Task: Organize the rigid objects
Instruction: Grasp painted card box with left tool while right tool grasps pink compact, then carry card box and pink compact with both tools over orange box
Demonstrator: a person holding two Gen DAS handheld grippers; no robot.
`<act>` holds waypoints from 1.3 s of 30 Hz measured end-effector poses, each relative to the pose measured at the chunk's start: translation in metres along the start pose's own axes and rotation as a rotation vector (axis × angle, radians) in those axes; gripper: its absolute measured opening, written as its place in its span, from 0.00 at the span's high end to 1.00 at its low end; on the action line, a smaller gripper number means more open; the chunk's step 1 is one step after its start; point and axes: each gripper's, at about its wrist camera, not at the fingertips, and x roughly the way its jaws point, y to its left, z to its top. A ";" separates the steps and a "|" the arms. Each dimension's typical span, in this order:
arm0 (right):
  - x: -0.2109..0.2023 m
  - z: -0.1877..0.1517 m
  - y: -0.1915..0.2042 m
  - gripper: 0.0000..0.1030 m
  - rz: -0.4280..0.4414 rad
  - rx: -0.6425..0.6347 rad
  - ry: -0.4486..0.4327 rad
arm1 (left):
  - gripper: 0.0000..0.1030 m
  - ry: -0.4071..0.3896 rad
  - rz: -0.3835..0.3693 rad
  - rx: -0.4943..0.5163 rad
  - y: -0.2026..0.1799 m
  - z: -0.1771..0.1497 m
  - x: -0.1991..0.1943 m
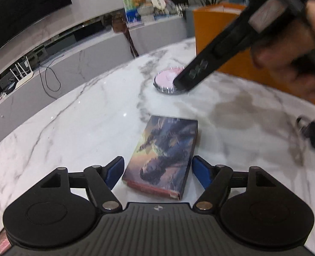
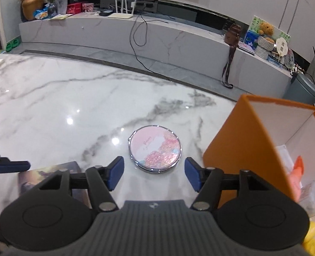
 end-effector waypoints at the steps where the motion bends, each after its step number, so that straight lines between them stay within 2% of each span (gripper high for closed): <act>1: 0.006 -0.001 0.001 0.34 -0.009 0.011 0.000 | 0.16 -0.002 -0.012 -0.015 0.002 0.002 0.002; 8: 0.038 -0.001 0.001 0.34 -0.021 0.083 0.013 | 0.16 -0.036 -0.060 -0.004 0.006 0.004 0.010; 11: 0.046 0.000 -0.002 0.26 -0.022 0.120 0.004 | 0.16 -0.043 -0.084 -0.016 0.007 0.004 0.013; 16: 0.056 0.004 -0.006 0.26 -0.014 0.169 -0.012 | 0.16 -0.050 -0.108 -0.040 0.011 0.002 0.016; 24: 0.062 0.009 -0.001 0.27 -0.007 0.152 -0.025 | 0.26 -0.040 -0.156 -0.073 0.019 0.002 0.016; 33: 0.062 0.011 -0.002 0.28 0.013 0.139 -0.015 | 0.34 -0.020 -0.145 -0.109 0.026 0.004 0.013; 39: 0.059 0.012 0.004 0.28 0.033 0.108 0.006 | 0.35 -0.013 -0.148 -0.120 0.028 0.005 0.007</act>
